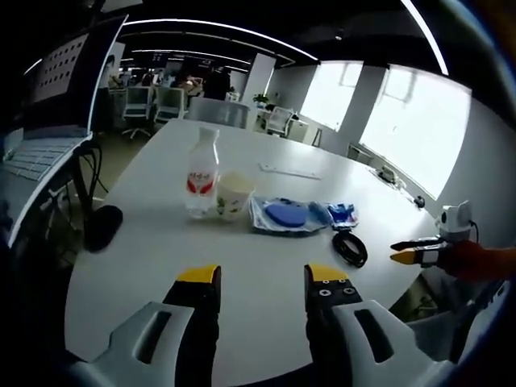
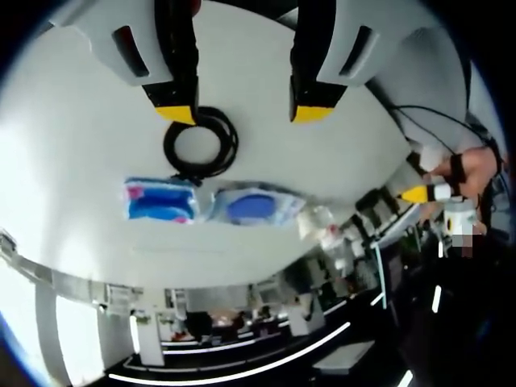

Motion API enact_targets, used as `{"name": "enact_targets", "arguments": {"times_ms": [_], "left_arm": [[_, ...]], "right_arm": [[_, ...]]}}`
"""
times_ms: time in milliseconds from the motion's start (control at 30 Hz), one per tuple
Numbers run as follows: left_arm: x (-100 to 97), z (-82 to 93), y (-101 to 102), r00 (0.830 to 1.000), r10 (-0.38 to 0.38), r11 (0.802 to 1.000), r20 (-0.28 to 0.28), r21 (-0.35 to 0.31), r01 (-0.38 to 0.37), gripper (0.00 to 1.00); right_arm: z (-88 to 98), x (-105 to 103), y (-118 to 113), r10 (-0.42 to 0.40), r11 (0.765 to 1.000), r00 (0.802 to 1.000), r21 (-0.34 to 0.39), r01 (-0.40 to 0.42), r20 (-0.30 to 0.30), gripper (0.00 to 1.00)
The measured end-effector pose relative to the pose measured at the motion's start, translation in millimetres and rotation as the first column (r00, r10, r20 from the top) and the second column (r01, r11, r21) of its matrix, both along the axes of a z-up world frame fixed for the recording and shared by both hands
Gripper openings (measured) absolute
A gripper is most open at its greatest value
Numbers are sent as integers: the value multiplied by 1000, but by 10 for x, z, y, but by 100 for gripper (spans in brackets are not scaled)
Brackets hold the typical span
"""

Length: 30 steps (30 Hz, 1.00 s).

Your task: Arrange the tabletop items into an orderly group along one side of the table until the central work area is clear of visible clutter.

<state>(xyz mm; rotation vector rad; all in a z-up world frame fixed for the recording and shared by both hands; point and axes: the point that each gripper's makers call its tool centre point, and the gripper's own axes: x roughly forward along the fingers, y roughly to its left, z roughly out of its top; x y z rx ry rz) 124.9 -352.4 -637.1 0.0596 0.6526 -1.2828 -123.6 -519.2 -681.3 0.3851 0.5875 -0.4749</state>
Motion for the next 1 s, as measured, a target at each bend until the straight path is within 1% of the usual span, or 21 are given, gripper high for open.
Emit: {"name": "enact_targets", "arguments": {"times_ms": [1000], "left_arm": [[-36, 2, 25, 1000, 5, 1000, -15, -4, -5, 41]], "right_arm": [[-34, -17, 30, -5, 1000, 1000, 11, 5, 3, 43]]}}
